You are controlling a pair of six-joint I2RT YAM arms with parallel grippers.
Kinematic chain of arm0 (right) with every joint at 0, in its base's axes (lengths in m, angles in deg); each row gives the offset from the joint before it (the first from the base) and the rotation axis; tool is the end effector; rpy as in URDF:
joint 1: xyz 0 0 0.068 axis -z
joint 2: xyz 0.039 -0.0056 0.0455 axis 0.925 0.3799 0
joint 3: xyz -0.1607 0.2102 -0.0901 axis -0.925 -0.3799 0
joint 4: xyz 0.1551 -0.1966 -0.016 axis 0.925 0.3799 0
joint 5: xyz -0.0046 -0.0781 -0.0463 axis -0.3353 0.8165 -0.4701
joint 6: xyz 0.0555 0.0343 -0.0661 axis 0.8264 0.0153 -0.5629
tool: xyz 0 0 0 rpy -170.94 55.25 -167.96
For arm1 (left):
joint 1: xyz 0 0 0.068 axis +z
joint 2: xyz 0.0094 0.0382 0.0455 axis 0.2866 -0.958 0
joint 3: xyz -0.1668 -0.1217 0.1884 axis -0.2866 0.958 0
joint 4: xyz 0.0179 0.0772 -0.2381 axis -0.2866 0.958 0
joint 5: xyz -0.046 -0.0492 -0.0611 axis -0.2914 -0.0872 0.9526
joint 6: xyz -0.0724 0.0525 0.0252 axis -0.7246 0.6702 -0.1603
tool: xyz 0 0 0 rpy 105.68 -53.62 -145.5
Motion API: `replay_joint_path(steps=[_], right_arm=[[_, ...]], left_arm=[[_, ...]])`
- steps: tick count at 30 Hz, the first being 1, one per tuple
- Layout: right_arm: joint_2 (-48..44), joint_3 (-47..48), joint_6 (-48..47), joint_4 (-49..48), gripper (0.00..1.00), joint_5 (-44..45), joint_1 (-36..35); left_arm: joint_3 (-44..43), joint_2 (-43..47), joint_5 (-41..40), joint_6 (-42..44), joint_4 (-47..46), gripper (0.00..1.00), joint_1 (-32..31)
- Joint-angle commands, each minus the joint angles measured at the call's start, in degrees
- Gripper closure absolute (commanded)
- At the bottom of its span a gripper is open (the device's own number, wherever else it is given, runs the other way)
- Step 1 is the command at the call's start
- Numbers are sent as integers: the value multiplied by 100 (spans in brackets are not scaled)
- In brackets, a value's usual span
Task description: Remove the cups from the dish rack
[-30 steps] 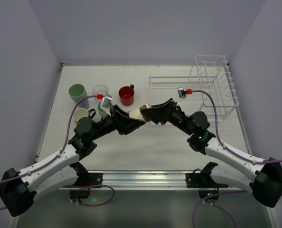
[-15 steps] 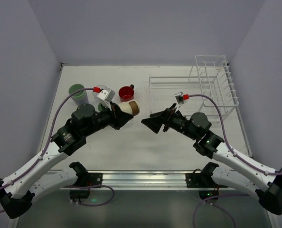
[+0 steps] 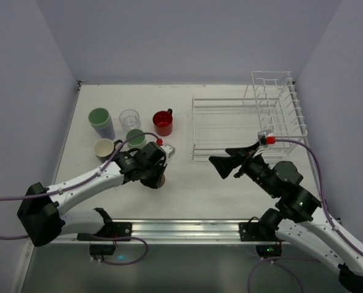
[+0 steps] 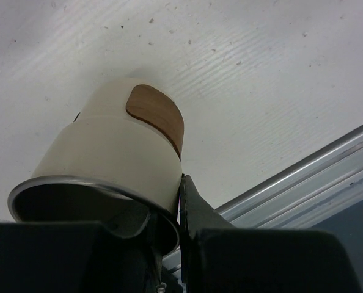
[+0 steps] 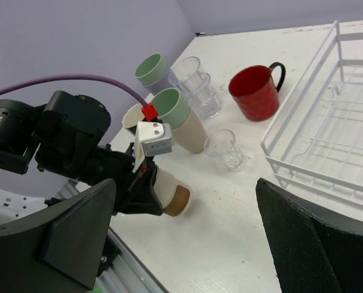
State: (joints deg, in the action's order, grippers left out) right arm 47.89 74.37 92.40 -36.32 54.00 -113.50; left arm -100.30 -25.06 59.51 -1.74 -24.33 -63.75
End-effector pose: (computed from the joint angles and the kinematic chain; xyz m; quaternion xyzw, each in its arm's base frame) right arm 0.1166 0.1124 0.3380 -0.0692 0.6985 0.4241 0.5722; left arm 0.1592 -0.1741 0.2039 0.2145 0.9478 -0.1428 0.1880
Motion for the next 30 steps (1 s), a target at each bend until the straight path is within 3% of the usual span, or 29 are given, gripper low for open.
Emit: replay_joint_path(steps=[1,10,14,18,23,25,30], right_arm=[[-139,-106,-218,311,1,438,-14],[-421,-309,-314,328,1,614,-14],[-447,-344,-350,328,1,684,-14],[-500,-379,-297,319,1,675,-14],[-491,-344,-262,310,1,666,-14],[-535,-283,-227,328,1,710,-14],[-667,-2,-95,477,1,859,-14]], left_arm=[[-461,-320,-262,363,66,100,-125],[-761,-1560,-616,583,101,97,-292],[-945,-1850,-694,635,153,81,-388],[-1112,-1956,-818,627,241,53,-468],[-1376,-1763,-985,522,320,26,-503],[-1446,-1658,-1037,504,320,2,-503],[-1947,-1183,-1371,495,470,0,-503]])
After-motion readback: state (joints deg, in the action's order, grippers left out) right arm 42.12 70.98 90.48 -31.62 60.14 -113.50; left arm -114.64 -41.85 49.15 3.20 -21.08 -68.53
